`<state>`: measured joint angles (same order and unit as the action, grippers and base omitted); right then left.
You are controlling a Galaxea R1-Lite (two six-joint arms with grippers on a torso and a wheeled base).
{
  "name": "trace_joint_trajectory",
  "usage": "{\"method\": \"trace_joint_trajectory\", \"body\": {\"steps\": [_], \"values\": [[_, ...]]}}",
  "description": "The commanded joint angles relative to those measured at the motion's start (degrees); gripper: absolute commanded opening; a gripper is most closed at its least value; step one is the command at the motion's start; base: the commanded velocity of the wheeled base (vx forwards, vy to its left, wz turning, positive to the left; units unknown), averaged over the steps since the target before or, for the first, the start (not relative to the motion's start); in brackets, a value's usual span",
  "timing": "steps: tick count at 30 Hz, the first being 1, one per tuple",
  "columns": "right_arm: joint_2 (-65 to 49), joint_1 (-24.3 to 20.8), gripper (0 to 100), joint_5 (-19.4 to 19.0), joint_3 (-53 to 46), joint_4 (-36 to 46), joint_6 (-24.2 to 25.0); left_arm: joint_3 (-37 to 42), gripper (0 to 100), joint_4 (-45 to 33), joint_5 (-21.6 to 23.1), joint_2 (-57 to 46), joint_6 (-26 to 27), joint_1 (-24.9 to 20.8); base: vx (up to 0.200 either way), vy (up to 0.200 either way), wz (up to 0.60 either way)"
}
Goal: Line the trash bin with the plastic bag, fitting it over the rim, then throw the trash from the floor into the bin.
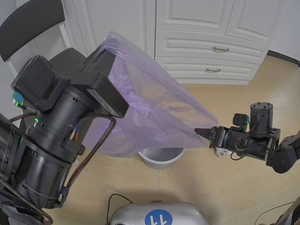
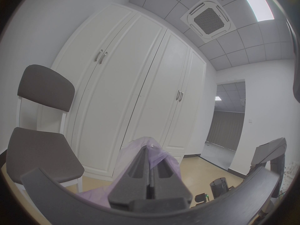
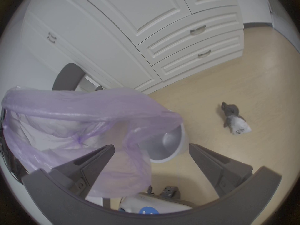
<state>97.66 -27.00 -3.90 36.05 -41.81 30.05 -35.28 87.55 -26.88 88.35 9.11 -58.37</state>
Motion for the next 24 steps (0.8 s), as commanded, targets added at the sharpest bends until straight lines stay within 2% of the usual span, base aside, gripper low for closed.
{"method": "trace_joint_trajectory", "body": {"steps": [1,7,24], "values": [[4.6,-0.6,100,-0.8,0.4,-4.9,2.1,-0.1,0,0.1,0.0,0.0,-0.1,-1.0,0.0,0.0,0.0],[6.8,-0.5,100,-0.3,-1.8,-12.4,2.0,0.1,0,0.1,0.0,0.0,-0.1,-1.4,0.0,0.0,0.0],[8.5,-2.1,100,-0.2,-2.7,-12.8,1.4,-0.1,0,0.1,0.0,-1.3,0.0,-1.4,0.0,0.0,0.0]]}}
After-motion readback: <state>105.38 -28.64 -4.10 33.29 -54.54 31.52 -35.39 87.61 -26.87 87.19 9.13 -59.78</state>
